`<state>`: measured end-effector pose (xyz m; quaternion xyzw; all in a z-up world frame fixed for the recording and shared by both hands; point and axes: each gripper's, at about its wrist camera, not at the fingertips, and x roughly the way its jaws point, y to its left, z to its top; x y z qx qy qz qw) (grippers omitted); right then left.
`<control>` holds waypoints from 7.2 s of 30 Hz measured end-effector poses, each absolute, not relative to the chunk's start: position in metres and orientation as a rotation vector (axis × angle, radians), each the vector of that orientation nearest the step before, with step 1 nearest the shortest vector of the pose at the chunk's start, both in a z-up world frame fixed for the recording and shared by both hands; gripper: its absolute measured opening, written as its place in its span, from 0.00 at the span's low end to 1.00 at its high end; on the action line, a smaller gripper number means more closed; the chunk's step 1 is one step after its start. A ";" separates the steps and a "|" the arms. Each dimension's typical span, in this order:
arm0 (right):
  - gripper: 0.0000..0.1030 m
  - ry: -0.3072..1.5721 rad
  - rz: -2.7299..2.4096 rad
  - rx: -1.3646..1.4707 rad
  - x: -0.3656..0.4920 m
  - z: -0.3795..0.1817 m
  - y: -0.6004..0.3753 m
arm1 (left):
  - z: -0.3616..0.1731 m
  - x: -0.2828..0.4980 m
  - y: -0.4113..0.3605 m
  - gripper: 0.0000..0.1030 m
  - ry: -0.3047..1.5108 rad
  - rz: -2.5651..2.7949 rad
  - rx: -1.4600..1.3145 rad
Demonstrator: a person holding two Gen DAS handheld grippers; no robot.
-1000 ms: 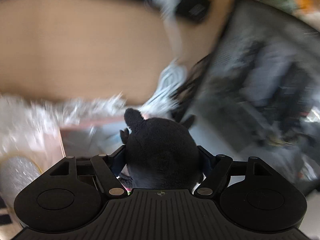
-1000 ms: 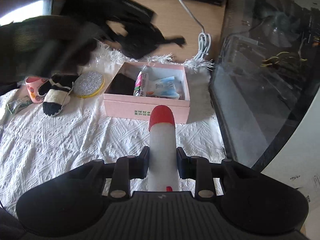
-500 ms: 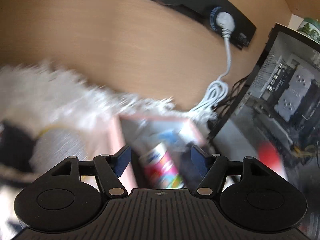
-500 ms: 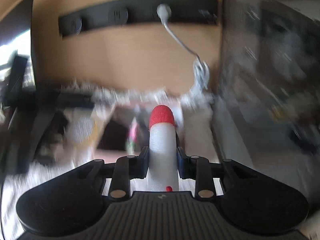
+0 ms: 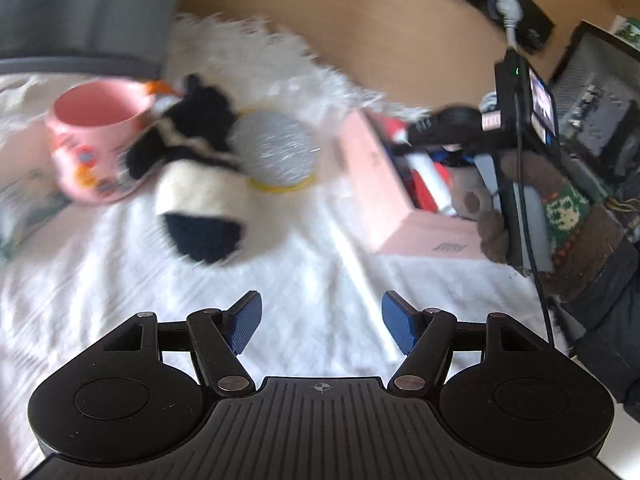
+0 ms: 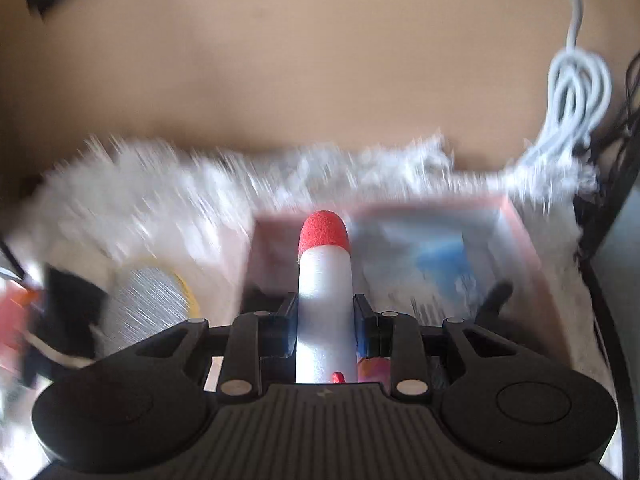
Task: Organize soft objects
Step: 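Carry the rocket and plush cat into the pink box and open both grippers, then grasp the black-white slipper with the right gripper, then grasp the silver glitter pad with the left gripper while the right releases the slipper, then lift the glitter pad edge-up off the blanket with the left gripper, then grasp the black-white slipper with the right gripper while the left holds the pad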
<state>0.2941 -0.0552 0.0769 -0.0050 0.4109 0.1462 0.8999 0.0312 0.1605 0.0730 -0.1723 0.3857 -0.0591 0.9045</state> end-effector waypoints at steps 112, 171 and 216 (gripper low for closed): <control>1.00 0.763 0.045 -0.043 0.068 0.012 -0.169 | 0.025 0.223 0.174 0.44 0.904 -0.218 -0.284; 1.00 0.805 0.122 -0.076 0.074 0.014 -0.169 | 0.087 0.147 0.153 0.17 0.686 -0.306 -0.202; 0.20 0.834 0.647 -0.318 0.054 0.087 -0.033 | 0.065 -0.048 0.184 0.17 0.779 -0.097 -0.259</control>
